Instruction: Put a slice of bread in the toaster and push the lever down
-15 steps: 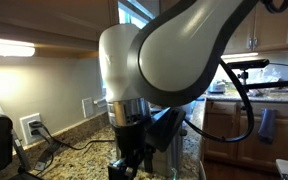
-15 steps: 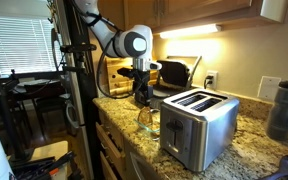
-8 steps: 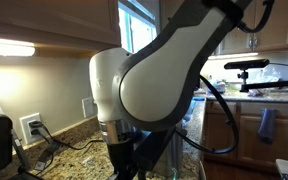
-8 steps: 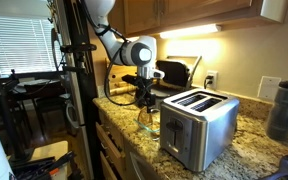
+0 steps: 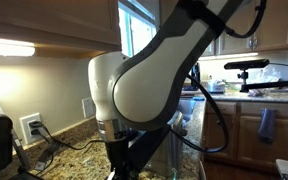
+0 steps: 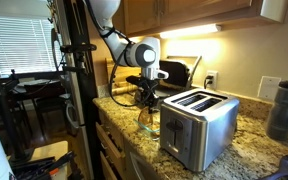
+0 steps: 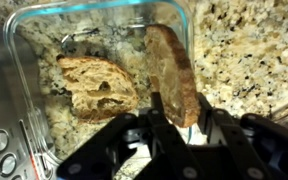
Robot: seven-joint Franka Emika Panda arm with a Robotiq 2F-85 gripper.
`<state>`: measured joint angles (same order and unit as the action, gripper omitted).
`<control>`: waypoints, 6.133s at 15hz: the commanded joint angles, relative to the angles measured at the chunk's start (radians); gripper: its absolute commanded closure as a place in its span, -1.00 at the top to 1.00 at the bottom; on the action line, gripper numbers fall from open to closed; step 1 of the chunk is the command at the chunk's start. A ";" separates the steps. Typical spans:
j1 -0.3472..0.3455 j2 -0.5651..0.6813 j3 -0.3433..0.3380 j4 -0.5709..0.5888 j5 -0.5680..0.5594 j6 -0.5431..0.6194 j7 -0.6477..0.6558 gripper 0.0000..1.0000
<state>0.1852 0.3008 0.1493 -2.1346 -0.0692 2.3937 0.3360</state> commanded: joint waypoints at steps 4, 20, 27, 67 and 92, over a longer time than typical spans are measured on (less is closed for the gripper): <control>0.025 -0.021 -0.026 -0.001 -0.009 -0.020 0.015 -0.94; -0.015 -0.169 -0.055 0.086 -0.012 -0.275 -0.019 -0.92; -0.042 -0.251 -0.070 0.154 -0.041 -0.348 -0.027 -0.91; -0.176 -0.158 -0.137 0.246 -0.021 -0.288 -0.381 0.32; -0.179 -0.291 -0.148 0.246 -0.008 -0.522 -0.387 1.00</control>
<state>0.0076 0.0091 0.0000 -1.8911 -0.0774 1.8751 -0.0511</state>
